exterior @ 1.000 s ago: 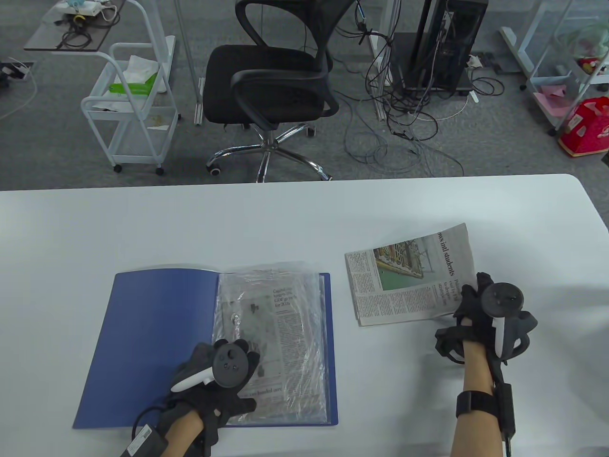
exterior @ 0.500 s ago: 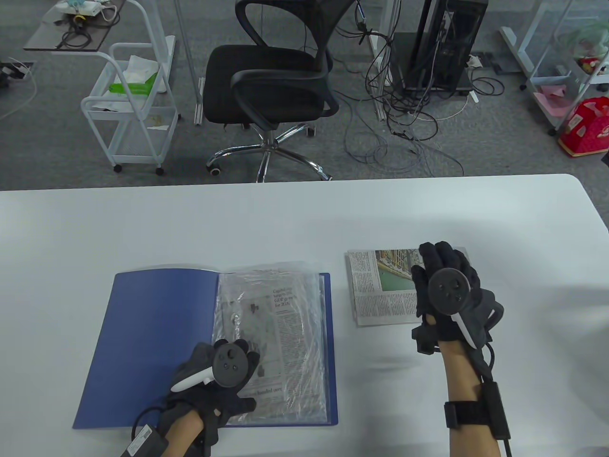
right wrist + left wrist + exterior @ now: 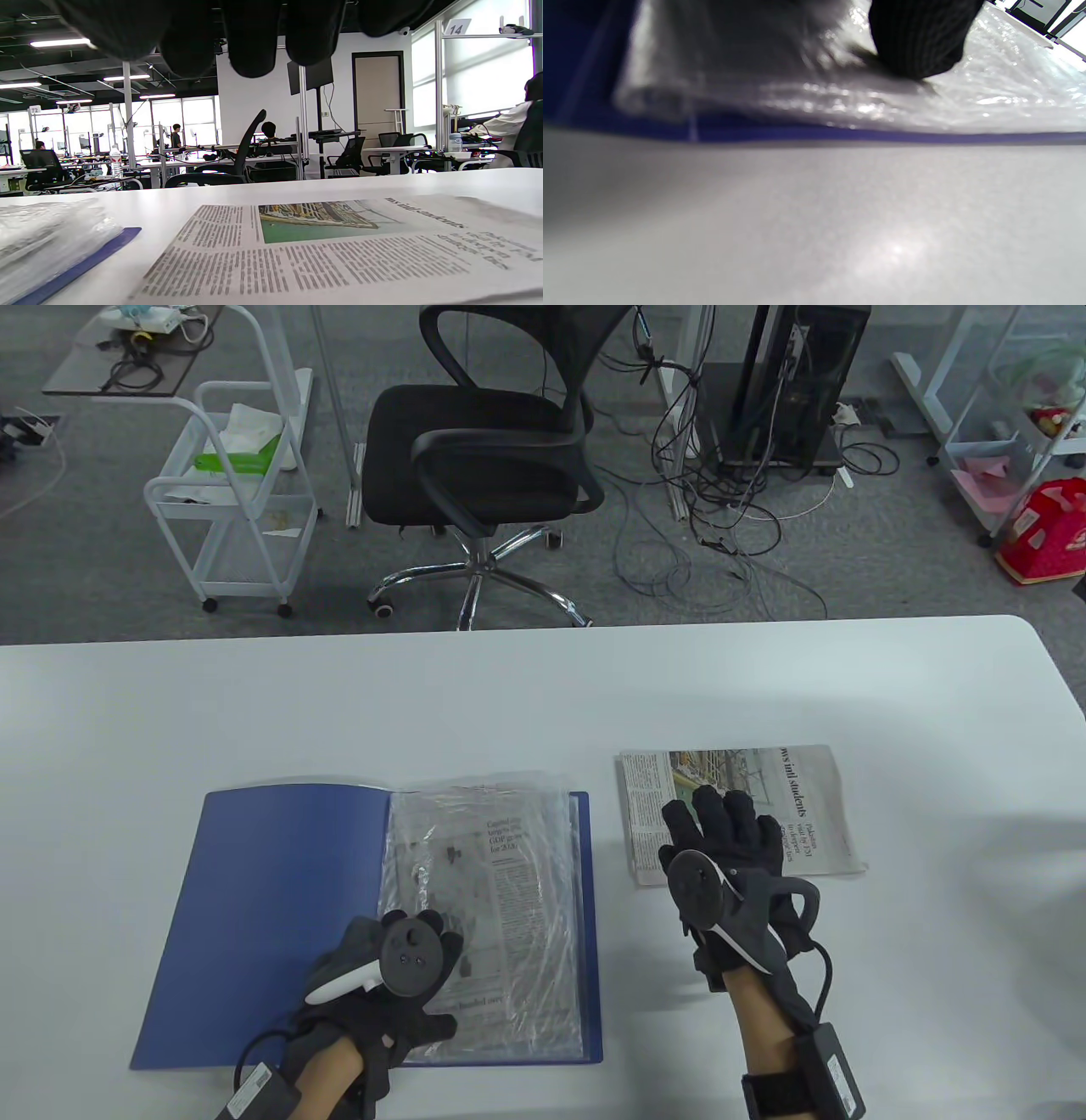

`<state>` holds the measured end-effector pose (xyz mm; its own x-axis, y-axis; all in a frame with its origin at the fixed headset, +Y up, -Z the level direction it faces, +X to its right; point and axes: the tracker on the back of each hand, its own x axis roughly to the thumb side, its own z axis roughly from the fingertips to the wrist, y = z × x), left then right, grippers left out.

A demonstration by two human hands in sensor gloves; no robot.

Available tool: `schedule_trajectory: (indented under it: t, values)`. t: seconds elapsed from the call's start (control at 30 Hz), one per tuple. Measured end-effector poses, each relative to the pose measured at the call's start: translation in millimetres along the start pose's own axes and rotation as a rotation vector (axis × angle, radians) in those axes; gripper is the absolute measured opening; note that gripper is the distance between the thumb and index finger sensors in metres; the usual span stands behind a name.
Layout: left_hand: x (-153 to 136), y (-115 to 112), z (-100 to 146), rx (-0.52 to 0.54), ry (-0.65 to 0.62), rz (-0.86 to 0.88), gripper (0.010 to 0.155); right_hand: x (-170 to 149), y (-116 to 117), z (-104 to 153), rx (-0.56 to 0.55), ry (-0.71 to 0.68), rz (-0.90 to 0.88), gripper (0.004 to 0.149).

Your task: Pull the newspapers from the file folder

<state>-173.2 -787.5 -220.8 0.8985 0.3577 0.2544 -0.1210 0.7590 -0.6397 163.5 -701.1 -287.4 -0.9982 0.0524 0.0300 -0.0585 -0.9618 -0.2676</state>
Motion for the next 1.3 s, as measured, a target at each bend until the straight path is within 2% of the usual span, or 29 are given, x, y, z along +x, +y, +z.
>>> schedule_trajectory:
  t: [0.13,0.2,0.4,0.47,0.57,0.63,0.73,0.83,0.9,0.97,1.0,1.1,1.17,1.23,1.3]
  values:
    - [2,2,1,0.008,0.005,-0.009,0.087,-3,1,0,-0.001,0.014,-0.019,0.055]
    - [6,9,3,0.04,0.016,-0.015,0.086,-6,2,0,-0.002,0.02,-0.024,0.055]
    - [47,49,6,0.349,0.013,0.037,0.084,-9,0,-1,-0.009,0.036,-0.062,0.055]
    - [59,52,-2,0.392,0.024,0.06,0.084,-9,1,0,-0.007,0.033,-0.069,0.055]
    - [69,41,-24,0.295,0.11,0.066,0.088,-9,2,0,-0.003,0.027,-0.074,0.055]
    - [68,29,-40,0.205,0.181,0.076,0.094,-8,2,0,0.005,0.023,-0.083,0.055]
    - [63,13,-51,0.129,0.25,0.108,0.102,-5,4,1,0.016,0.011,-0.088,0.055]
    - [67,7,-54,0.143,0.297,0.035,0.096,-3,5,1,0.021,0.005,-0.087,0.055]
    - [69,9,-53,0.176,0.302,0.03,0.083,-2,6,2,0.025,0.002,-0.089,0.055]
    - [70,13,-50,0.281,0.32,0.016,0.067,-2,6,2,0.03,0.002,-0.093,0.055]
    - [69,16,-47,0.326,0.314,0.005,0.065,-2,6,2,0.031,0.004,-0.095,0.055]
    - [60,33,-30,0.378,0.276,0.122,0.064,-6,4,1,0.025,0.014,-0.105,0.055]
    - [44,51,-7,0.484,0.264,0.279,0.064,-8,3,1,0.019,0.025,-0.12,0.055]
    - [26,64,13,0.569,0.285,0.377,0.064,-10,2,1,0.017,0.03,-0.13,0.055]
    - [-4,74,40,0.637,0.323,0.489,0.065,-11,2,1,0.017,0.031,-0.133,0.055]
